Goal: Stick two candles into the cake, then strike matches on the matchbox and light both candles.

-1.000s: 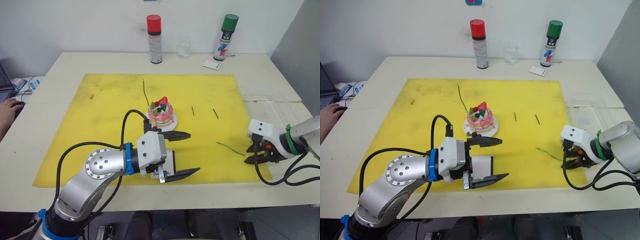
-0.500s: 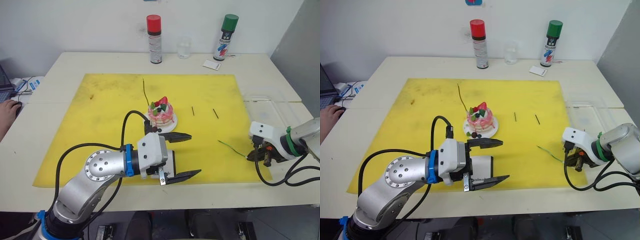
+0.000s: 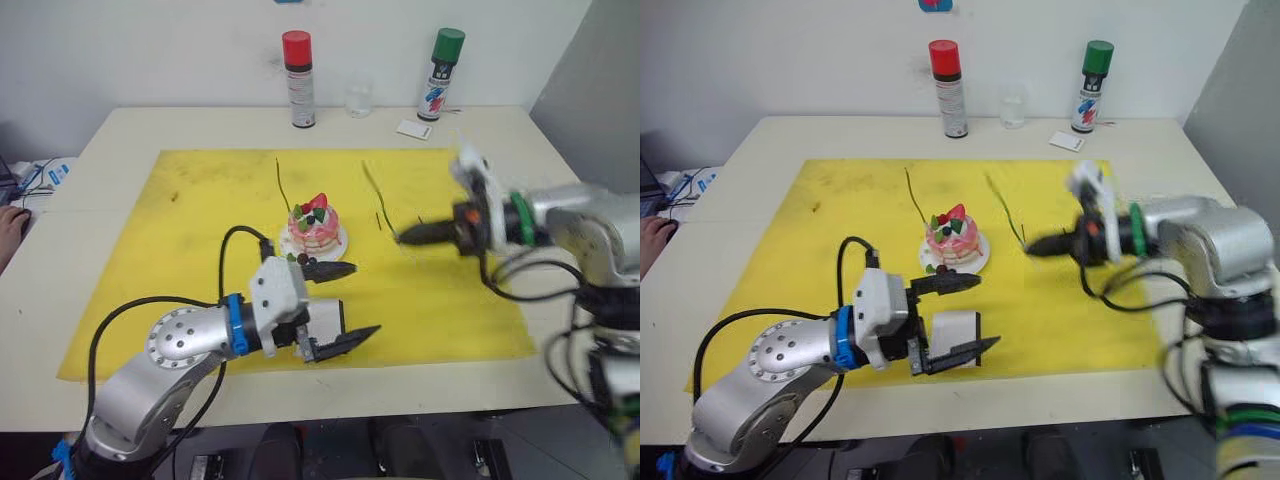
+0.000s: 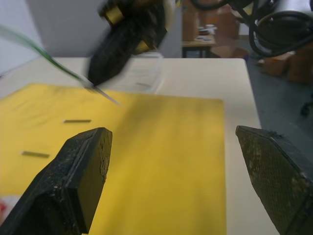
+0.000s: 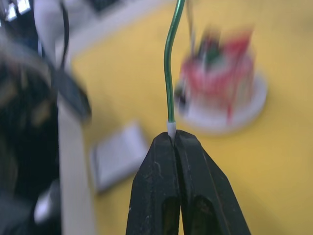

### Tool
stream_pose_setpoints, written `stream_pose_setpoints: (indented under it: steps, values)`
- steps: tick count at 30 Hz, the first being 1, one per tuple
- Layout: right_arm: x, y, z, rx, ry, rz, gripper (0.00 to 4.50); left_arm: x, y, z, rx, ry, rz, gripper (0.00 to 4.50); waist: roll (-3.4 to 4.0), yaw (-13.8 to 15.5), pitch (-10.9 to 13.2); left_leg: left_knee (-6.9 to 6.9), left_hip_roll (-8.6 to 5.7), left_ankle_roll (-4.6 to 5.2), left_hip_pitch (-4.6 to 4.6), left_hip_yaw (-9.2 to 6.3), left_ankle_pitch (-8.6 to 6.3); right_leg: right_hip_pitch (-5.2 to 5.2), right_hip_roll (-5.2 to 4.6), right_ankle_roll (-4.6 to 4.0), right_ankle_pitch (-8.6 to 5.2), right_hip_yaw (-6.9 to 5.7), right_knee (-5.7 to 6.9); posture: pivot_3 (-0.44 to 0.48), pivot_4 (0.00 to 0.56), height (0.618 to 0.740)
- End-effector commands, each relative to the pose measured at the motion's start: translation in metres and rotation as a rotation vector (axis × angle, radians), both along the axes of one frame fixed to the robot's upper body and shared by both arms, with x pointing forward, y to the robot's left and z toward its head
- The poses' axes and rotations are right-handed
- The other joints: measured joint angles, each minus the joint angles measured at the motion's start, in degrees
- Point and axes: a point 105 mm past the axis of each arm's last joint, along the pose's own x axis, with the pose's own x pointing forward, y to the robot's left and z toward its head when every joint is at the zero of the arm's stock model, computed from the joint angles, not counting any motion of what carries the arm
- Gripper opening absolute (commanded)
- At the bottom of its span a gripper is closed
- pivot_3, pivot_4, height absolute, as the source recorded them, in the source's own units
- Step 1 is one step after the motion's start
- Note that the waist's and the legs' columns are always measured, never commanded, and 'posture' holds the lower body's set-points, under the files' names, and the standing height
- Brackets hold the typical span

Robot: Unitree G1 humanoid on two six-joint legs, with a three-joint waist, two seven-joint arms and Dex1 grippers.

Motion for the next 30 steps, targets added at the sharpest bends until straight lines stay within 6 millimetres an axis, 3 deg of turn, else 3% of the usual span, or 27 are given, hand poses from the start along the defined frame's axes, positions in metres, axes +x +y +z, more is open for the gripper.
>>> stream_pose_setpoints:
  steps: [1, 7, 12, 20, 30]
  values:
    - [0.015, 0.012, 0.018, 0.173, -0.205, -0.116, 0.03, 0.0, 0.011, 0.008, -0.051, -0.021, 0.111, 4.5, 0.0, 0.8, 0.0, 0.01, -0.01, -0.01, -0.05, 0.01, -0.01, -0.04, -0.02, 0.0, 0.0, 0.0, -0.03, 0.0, 0.15, 0.74]
    - [0.022, 0.036, -0.002, 0.314, -0.323, -0.225, 0.03, 0.005, 0.026, 0.006, -0.107, -0.01, 0.298, 4.5, 0.0, 1.4, 0.0, -0.04, -0.09, -0.03, -0.15, 0.07, -0.03, -0.11, -0.18, -0.26, 0.15, -0.01, -0.09, 0.0, 0.15, 0.74]
    - [0.027, 0.047, -0.02, 0.363, -0.324, -0.293, 0.03, 0.021, 0.041, 0.02, -0.189, -0.049, 0.444, 4.5, 0.0, 1.1, 0.0, -0.08, -0.03, -0.02, -0.02, 0.04, -0.01, -0.08, -0.07, -0.29, 0.16, -0.01, 0.01, 0.0, 0.15, 0.74]
    - [0.035, 0.061, -0.043, 0.359, -0.304, -0.326, 0.03, 0.024, 0.041, 0.025, -0.166, -0.064, 0.443, 4.5, 0.01, 0.7, 0.0, -0.04, -0.03, 0.0, 0.04, 0.06, 0.01, -0.04, -0.03, -0.34, 0.23, 0.03, 0.02, 0.0, 0.15, 0.74]
    - [0.044, 0.053, -0.052, 0.332, -0.326, -0.384, 0.03, 0.023, 0.04, 0.027, -0.159, -0.058, 0.434, 4.5, 0.01, 0.7, 0.0, -0.09, -0.03, -0.01, 0.02, 0.06, 0.01, -0.06, -0.03, -0.35, 0.22, 0.03, -0.01, 0.0, 0.15, 0.74]
